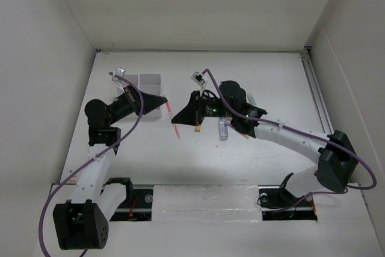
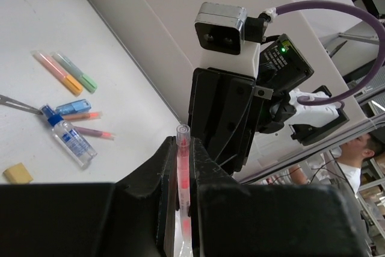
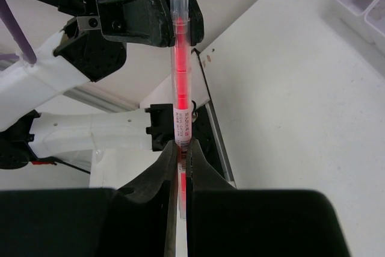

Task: Sort the stationery into containers
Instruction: Cap the pen

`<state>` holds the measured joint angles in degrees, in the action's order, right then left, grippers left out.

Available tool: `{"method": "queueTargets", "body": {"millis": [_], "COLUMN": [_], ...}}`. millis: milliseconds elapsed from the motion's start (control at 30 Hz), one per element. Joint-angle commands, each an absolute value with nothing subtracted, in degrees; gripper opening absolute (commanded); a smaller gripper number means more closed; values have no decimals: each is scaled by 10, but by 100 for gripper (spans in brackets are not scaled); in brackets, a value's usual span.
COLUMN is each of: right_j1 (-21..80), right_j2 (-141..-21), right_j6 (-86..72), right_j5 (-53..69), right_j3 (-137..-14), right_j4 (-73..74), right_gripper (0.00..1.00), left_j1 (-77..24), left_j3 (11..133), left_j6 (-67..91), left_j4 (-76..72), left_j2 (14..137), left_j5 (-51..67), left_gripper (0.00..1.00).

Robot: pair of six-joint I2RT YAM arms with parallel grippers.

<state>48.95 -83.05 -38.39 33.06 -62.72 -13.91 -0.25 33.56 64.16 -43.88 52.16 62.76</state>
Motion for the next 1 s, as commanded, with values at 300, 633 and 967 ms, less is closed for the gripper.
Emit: {"method": "queueTargets", "body": {"millis": [300,633,967], "right_j1": [488,483,477], "right_j2": [-824,-863,-881], "right_j6": [-421,-426,-437], "right_j5": [273,261,261], "right_j3": [-626,-652,-664], "right_j4": [-291,-308,-332], "right_gripper": [0,0,0], "left_j1": [-4,-4,-4], "left_j3": [332,321,316], "left_j6": [646,635,613], "left_j4": [-452,-452,-429], "left_j2": [506,506,501], "left_j5": [651,663,668], "left_gripper": [0,0,0]}}
